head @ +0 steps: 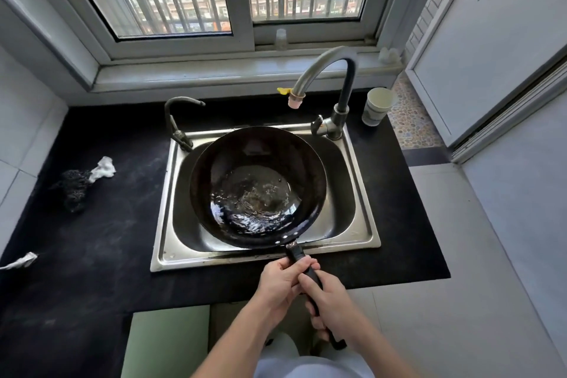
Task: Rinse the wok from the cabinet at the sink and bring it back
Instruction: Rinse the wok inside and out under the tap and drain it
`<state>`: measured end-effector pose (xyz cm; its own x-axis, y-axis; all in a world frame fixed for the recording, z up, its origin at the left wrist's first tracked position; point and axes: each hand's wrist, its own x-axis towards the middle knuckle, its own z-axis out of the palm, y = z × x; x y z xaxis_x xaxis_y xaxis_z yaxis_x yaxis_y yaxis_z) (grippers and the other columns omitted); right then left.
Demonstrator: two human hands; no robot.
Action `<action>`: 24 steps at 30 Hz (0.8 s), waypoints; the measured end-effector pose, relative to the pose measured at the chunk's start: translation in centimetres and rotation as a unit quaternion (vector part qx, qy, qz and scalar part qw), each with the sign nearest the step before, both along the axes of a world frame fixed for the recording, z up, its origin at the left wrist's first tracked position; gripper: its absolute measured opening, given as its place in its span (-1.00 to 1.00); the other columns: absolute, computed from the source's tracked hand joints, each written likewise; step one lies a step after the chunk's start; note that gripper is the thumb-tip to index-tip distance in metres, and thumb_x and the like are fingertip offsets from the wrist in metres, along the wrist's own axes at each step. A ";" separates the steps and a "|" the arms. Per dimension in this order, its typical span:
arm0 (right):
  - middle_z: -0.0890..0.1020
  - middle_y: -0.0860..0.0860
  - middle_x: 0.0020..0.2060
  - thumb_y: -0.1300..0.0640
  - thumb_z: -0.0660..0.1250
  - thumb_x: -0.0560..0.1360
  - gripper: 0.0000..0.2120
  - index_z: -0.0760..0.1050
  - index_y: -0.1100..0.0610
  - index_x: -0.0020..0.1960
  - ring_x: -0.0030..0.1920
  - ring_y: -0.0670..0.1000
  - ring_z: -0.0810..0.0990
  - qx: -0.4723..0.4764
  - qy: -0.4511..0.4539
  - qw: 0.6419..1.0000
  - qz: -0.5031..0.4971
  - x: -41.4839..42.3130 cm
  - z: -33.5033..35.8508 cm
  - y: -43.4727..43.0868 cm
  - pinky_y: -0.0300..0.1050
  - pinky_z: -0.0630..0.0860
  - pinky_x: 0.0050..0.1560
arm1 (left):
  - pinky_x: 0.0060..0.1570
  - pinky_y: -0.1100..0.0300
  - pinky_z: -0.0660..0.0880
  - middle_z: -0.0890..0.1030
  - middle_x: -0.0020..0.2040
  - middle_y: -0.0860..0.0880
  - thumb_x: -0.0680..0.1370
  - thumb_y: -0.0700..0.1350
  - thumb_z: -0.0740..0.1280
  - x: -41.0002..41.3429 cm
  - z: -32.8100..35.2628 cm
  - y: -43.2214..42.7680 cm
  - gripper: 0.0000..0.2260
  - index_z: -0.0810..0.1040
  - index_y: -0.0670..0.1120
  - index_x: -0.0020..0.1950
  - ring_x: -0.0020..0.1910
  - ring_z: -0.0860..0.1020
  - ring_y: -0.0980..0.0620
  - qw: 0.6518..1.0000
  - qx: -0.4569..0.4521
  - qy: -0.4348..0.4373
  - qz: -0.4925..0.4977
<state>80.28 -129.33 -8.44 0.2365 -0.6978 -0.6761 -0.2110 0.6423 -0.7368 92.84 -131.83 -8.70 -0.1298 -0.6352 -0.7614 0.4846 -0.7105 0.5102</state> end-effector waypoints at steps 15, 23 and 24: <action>0.47 -0.03 -0.48 -0.02 0.25 0.65 -0.78 0.47 0.14 0.00 -0.60 -0.03 0.36 0.011 -0.011 0.999 0.030 1.4 0.9 -2.1 -0.23 0.32 -0.61 | -0.19 0.20 0.61 0.69 -0.08 -0.20 0.53 -0.24 0.40 1.4 0.2 -1.0 -0.85 0.63 -0.30 0.04 -0.15 0.67 -0.05 0.999 0.012 -0.017 0.034; 0.38 -0.03 -0.50 0.13 0.39 0.57 -0.85 0.44 0.15 0.01 -0.59 -0.01 0.29 0.006 -0.056 0.998 0.030 2.6 1.6 -0.4 -0.24 0.27 -0.63 | -0.17 0.22 0.63 0.69 -0.01 -0.18 0.54 -0.25 0.35 2.8 0.0 -0.1 -0.81 0.63 -0.30 0.11 -0.07 0.69 0.01 0.993 0.032 0.097 0.059; 0.38 -0.04 -0.50 0.13 0.40 0.56 -0.85 0.45 0.15 0.01 -0.59 -0.02 0.29 0.007 -0.057 0.998 0.027 2.7 1.7 -0.3 -0.24 0.27 -0.63 | -0.11 0.19 0.64 0.70 0.04 -0.20 0.52 -0.26 0.36 3.2 0.0 -0.2 -0.79 0.63 -0.30 0.12 -0.01 0.69 -0.01 0.992 0.031 0.109 0.055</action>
<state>82.95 -129.61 -6.74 0.3504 -0.6721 -0.6523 -0.1605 0.6431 -0.7488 96.01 -132.00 -8.72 -0.2287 -0.6080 -0.7603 0.6553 -0.6737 0.3417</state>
